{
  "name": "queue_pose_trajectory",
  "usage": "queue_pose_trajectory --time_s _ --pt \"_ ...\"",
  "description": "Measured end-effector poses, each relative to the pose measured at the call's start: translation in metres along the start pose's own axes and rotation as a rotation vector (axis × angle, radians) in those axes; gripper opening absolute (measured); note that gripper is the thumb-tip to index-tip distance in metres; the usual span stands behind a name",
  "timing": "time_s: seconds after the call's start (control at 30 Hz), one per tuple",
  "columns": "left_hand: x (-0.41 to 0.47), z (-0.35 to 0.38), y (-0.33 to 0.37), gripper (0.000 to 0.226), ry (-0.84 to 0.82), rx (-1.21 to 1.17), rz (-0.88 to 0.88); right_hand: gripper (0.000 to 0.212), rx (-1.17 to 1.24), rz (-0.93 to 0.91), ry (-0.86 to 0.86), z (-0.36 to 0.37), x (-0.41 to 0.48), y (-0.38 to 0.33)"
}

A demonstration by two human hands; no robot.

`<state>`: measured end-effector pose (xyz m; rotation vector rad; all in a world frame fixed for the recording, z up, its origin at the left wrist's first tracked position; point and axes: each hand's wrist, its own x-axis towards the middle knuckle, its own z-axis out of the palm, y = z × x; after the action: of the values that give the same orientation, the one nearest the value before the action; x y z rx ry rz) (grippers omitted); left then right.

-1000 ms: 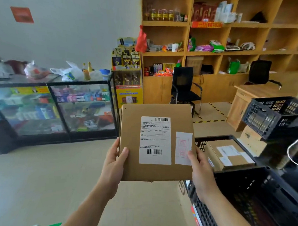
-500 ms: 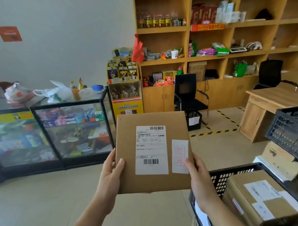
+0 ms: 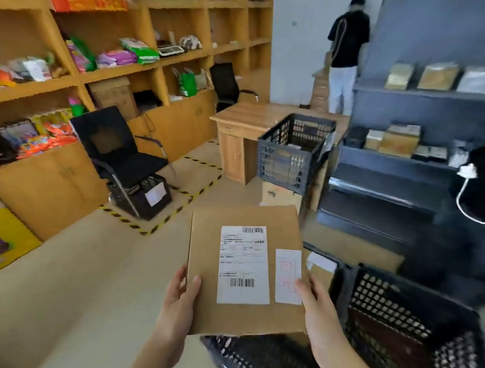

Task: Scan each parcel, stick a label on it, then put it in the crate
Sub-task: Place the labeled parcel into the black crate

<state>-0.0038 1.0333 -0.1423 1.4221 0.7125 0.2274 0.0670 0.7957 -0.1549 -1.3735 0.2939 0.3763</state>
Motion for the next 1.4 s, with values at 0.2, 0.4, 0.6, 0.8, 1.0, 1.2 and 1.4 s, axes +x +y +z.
queue_pose_trajectory --time_s 0.2,0.4,0.6,0.8,1.0,1.2,1.4 --pt "0.115 0.071 -0.016 0.040 -0.357 0.129 -0.136 0.034 0.127 0.112 0.385 -0.017 0.043 0.017" --pt "0.201 0.123 -0.054 0.039 -0.570 0.312 -0.228 0.045 0.081 0.224 0.527 -0.025 0.098 0.044" --pt "0.254 0.169 -0.095 0.048 -0.628 0.447 -0.253 0.046 0.032 0.342 0.554 -0.045 0.167 0.068" --pt "0.274 0.187 -0.122 0.053 -0.660 0.487 -0.232 0.047 -0.040 0.372 0.545 -0.061 0.201 0.096" --pt "0.276 0.187 -0.131 0.058 -0.656 0.495 -0.228 0.048 -0.094 0.370 0.549 -0.066 0.209 0.114" --pt "0.261 0.194 -0.103 0.043 -0.620 0.685 -0.031 0.066 -0.371 0.318 0.558 -0.063 0.199 0.094" --pt "0.234 0.221 -0.008 0.052 -0.735 1.035 0.388 0.051 -0.779 0.031 0.453 -0.056 0.182 -0.003"
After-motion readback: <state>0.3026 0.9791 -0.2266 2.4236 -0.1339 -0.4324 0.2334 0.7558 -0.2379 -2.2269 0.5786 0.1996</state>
